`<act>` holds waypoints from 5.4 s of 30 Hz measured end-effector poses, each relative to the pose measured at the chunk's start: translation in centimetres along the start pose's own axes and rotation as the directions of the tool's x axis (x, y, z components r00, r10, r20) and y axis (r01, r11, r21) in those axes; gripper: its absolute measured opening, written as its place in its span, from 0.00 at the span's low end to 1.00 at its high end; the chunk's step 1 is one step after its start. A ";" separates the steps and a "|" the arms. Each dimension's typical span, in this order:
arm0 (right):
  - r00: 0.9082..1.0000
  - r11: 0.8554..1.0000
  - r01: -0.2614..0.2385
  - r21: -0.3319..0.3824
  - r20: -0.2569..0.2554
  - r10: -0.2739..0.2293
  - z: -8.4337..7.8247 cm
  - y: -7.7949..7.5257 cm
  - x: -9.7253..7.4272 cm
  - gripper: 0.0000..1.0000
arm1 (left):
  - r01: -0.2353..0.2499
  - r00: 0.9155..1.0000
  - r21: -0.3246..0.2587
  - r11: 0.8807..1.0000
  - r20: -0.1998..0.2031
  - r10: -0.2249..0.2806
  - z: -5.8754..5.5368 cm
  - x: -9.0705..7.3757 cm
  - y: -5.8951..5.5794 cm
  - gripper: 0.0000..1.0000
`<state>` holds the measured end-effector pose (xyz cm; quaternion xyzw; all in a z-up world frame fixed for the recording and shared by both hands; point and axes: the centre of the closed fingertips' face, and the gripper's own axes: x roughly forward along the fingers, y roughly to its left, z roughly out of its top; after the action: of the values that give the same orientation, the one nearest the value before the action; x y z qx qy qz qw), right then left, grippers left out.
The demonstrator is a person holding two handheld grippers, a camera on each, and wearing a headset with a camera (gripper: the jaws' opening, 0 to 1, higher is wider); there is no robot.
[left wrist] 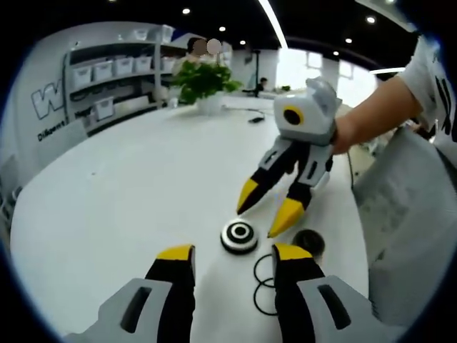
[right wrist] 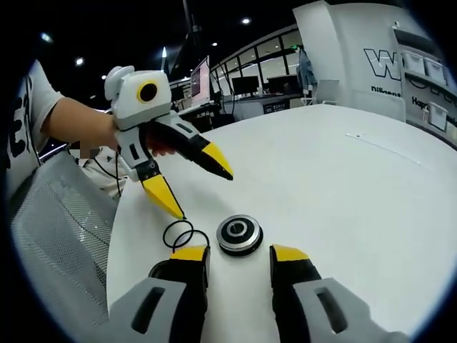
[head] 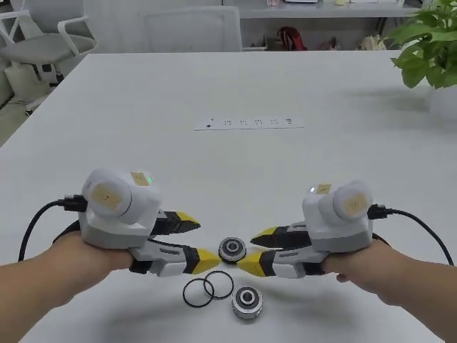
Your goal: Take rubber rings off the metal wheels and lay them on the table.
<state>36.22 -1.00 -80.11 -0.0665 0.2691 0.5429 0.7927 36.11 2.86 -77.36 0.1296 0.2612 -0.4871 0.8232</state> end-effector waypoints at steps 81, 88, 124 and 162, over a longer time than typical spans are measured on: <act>0.998 0.996 0.049 -0.071 -0.026 -0.051 -0.7 -0.5 0.4 0.04 | -0.029 0.999 0.021 0.999 -0.018 0.030 0.0 3.8 -0.9 0.13; 0.998 0.998 0.057 -0.031 -0.032 -0.058 -0.8 -0.8 0.4 0.02 | -0.033 0.999 0.021 0.999 -0.018 0.033 0.0 3.8 -0.8 0.13; 0.962 0.889 -0.210 0.407 0.247 0.114 3.9 2.5 -0.7 0.00 | -0.046 0.998 0.063 0.997 -0.043 0.049 0.1 4.0 -1.0 0.11; 1.000 1.000 -0.007 0.024 -0.019 0.008 -1.1 -0.4 -0.1 0.07 | -0.059 0.998 0.041 0.997 -0.029 0.060 0.1 4.1 -1.0 0.12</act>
<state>36.15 -1.63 -81.05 -0.0613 0.2832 0.5421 0.7888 36.83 -0.68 -79.49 0.1610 0.2597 -0.4657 0.8305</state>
